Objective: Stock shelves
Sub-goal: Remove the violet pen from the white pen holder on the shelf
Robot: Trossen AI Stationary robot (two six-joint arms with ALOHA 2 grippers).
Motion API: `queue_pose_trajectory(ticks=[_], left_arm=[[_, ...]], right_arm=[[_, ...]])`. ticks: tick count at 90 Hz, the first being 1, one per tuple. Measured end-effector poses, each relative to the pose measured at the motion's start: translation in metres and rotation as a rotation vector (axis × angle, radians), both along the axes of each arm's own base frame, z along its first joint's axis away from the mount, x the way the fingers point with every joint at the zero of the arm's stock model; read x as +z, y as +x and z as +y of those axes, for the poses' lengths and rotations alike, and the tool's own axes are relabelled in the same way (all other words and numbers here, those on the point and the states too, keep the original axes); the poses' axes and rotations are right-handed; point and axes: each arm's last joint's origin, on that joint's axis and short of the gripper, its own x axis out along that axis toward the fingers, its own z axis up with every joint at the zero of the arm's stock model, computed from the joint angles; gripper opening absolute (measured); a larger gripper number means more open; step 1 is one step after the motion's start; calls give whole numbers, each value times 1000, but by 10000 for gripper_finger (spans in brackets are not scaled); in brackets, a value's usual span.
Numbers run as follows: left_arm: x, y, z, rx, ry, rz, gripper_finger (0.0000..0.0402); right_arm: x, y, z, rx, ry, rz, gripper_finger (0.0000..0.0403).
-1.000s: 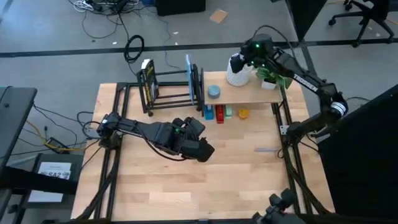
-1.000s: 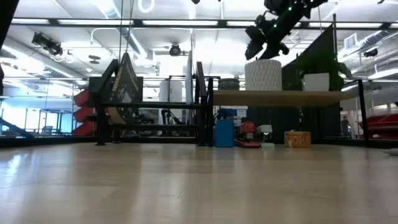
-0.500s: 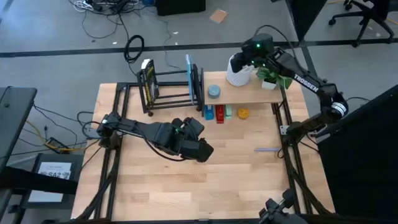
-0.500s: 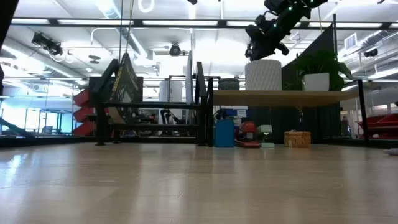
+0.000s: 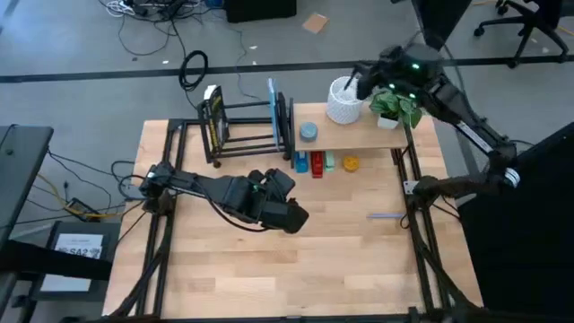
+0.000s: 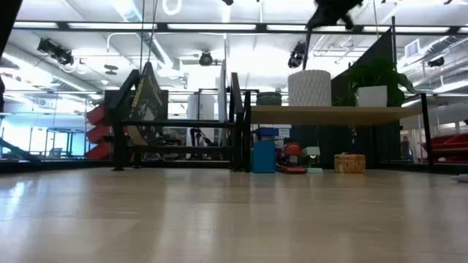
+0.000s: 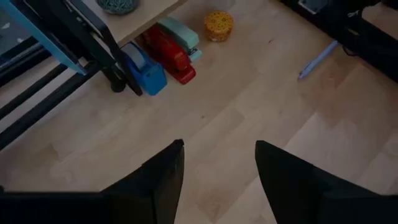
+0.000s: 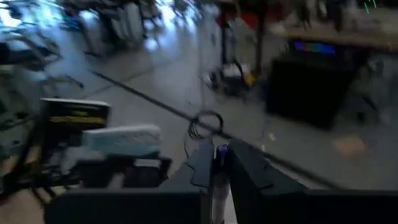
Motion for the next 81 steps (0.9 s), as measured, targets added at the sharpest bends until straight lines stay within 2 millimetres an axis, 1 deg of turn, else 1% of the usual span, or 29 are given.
queue_pose_trajectory(ticks=[9, 16, 22, 27, 33, 43, 53, 62, 74, 81], left_arm=[[0, 1, 0, 0, -2, -7, 177], [0, 1, 2, 5, -1, -8, 177], [0, 1, 2, 6, -1, -9, 177], [1, 2, 2, 7, 3, -15, 177], [2, 3, 2, -4, 9, -24, 177], [3, 5, 1, -9, 5, -44, 177], [3, 6, 1, -6, 8, -54, 177], [4, 6, 2, 0, 18, -63, 177], [5, 8, 2, 11, 27, -86, 177], [5, 8, 2, 14, 30, -93, 177]], right_arm=[[15, -14, 27, 66, -60, -52, 1], [21, -20, 45, 172, -70, -93, 1], [20, -20, 57, 298, -37, -96, 1], [13, -17, 65, 387, 49, -57, 0], [-3, -13, 72, 462, 187, 51, 1], [-34, 0, 80, 518, 423, 288, 2], [-62, 16, 87, 567, 583, 531, 2], [-89, 38, 94, 663, 592, 739, 2], [-129, 64, 101, 754, 620, 916, 2], [-156, 74, 105, 785, 646, 1039, 1]])
